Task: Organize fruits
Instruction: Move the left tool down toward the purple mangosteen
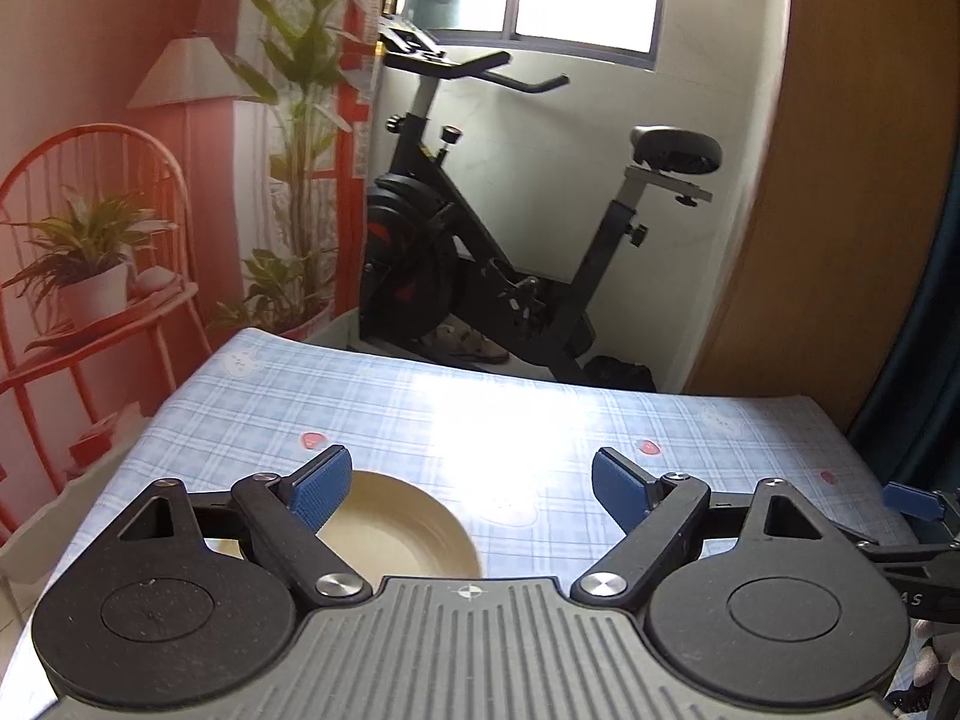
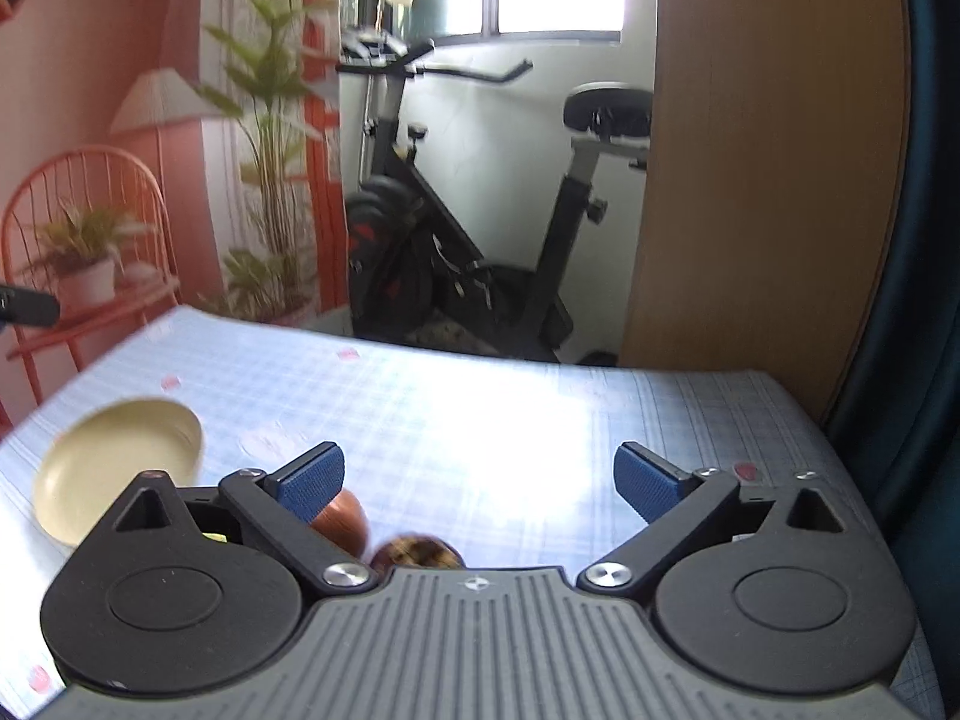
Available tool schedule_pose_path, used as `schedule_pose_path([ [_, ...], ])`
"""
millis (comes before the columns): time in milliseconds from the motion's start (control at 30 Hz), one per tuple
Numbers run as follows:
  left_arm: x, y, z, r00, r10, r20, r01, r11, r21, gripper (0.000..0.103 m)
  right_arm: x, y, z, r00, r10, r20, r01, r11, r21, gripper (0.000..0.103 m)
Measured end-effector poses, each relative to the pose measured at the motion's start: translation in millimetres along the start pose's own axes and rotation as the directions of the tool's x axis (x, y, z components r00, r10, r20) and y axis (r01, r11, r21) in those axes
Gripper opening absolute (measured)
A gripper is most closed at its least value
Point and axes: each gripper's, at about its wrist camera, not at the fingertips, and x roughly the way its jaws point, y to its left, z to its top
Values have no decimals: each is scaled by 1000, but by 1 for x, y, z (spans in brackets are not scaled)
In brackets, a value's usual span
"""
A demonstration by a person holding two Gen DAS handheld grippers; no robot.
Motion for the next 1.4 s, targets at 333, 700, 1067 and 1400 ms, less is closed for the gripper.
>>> schedule_pose_path([
  [333, 31, -29, -3, 1000, -26, 1, 26, 994, 105, 86, 23, -30, -21, 997, 71, -24, -69, 994, 82, 94],
  [700, 56, -50, -13, 986, -155, -68, 165, 968, 187, 77, 33, -49, -32, 989, 135, -64, -125, 983, 137, 101],
  [1067, 80, -49, -18, 944, -249, -215, 284, 947, 149, 74, 33, -62, -41, 982, 187, 1, -180, 945, 272, 103],
  [1400, 87, -24, -10, 944, -187, -271, 204, 978, 35, 61, 30, -60, -44, 977, 214, 6, -208, 939, 275, 103],
])
